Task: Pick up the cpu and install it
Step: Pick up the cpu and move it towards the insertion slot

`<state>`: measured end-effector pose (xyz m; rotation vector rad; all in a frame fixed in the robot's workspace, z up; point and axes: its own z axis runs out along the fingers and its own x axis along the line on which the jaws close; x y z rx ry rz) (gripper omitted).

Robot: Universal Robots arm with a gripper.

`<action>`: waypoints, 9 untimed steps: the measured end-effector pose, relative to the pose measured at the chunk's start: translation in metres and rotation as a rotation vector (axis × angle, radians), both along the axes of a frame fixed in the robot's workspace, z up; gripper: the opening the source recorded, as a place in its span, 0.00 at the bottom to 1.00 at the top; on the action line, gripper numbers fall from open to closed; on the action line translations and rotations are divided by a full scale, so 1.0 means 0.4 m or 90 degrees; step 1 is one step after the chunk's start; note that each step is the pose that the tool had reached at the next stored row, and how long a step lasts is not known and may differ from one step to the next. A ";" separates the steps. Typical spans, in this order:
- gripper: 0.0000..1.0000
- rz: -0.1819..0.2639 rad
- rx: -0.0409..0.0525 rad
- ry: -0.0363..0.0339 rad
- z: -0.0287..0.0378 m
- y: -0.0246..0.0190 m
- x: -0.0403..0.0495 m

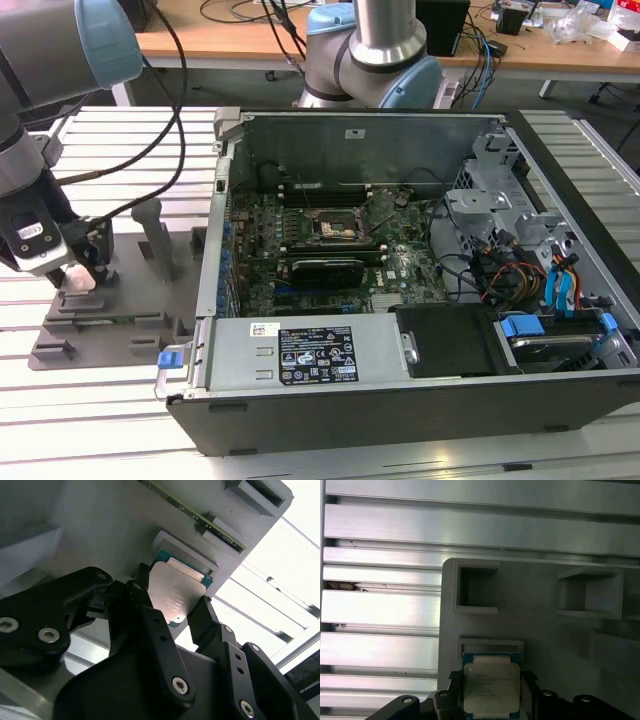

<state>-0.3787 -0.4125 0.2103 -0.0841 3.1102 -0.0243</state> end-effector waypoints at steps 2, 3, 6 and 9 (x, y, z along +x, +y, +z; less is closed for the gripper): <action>0.55 0.000 0.0000 0.0000 0.018 0.000 0.000; 0.55 0.000 0.0000 0.0000 0.029 0.000 0.000; 0.55 0.000 0.0000 0.0000 0.050 0.000 0.000; 0.55 0.000 0.0000 0.0000 0.061 0.000 0.000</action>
